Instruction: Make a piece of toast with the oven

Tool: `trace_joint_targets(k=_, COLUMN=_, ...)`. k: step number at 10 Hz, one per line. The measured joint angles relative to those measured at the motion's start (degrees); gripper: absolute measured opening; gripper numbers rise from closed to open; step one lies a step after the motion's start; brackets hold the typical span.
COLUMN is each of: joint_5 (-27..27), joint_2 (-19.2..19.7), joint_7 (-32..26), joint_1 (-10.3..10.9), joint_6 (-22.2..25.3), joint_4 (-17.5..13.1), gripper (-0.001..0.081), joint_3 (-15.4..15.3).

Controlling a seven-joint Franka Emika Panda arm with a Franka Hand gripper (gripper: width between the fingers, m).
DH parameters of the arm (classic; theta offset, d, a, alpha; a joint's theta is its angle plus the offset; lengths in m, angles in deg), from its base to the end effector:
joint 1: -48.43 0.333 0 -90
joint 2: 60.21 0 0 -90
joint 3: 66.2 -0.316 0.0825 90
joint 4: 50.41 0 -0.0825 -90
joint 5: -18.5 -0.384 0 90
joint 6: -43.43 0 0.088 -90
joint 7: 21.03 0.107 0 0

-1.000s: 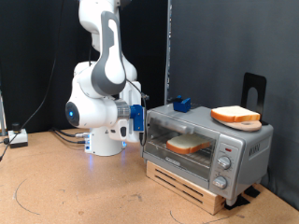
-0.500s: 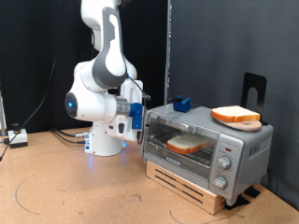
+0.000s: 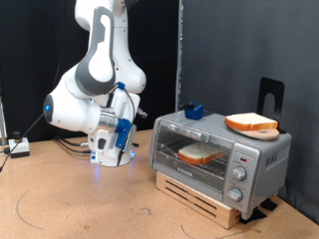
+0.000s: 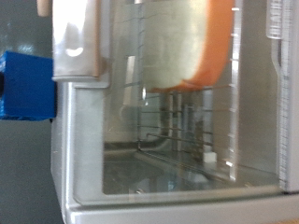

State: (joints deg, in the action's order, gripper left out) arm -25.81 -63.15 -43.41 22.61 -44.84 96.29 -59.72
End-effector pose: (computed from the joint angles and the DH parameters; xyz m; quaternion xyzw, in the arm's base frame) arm 0.3340 -0.1201 0.2775 -0.8014 0.2343 0.2269 0.5014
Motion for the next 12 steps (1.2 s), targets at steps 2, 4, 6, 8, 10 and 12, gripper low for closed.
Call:
trace_joint_targets(k=2, joint_5=0.58, joint_2=1.72, joint_7=0.38, joint_1=-0.39, joint_6=0.34, joint_4=-1.27, gripper=0.0807, joint_3=0.27)
trace_joint_targets(k=4, joint_5=-0.95, joint_2=3.13, joint_7=-0.91, joint_1=-0.27, joint_6=2.68, joint_4=-3.48, gripper=0.0807, joint_3=-0.1)
trace_joint_targets(k=6, joint_5=-0.45, joint_2=7.31, joint_7=-0.34, joint_1=0.16, joint_6=5.29, joint_4=-8.83, gripper=0.0807, joint_3=-1.48)
trace_joint_targets(k=8, joint_5=-2.42, joint_2=10.31, joint_7=2.23, joint_1=0.77, joint_6=-0.32, joint_4=-12.09, gripper=0.0807, joint_3=-2.7)
trace_joint_targets(k=10, joint_5=-3.3, joint_2=10.65, joint_7=3.27, joint_1=1.15, joint_6=-1.98, joint_4=-12.36, gripper=0.0807, joint_3=-2.96)
trace_joint_targets(k=12, joint_5=-6.92, joint_2=12.84, joint_7=1.35, joint_1=1.06, joint_6=1.12, joint_4=-14.53, gripper=0.0807, joint_3=-3.19)
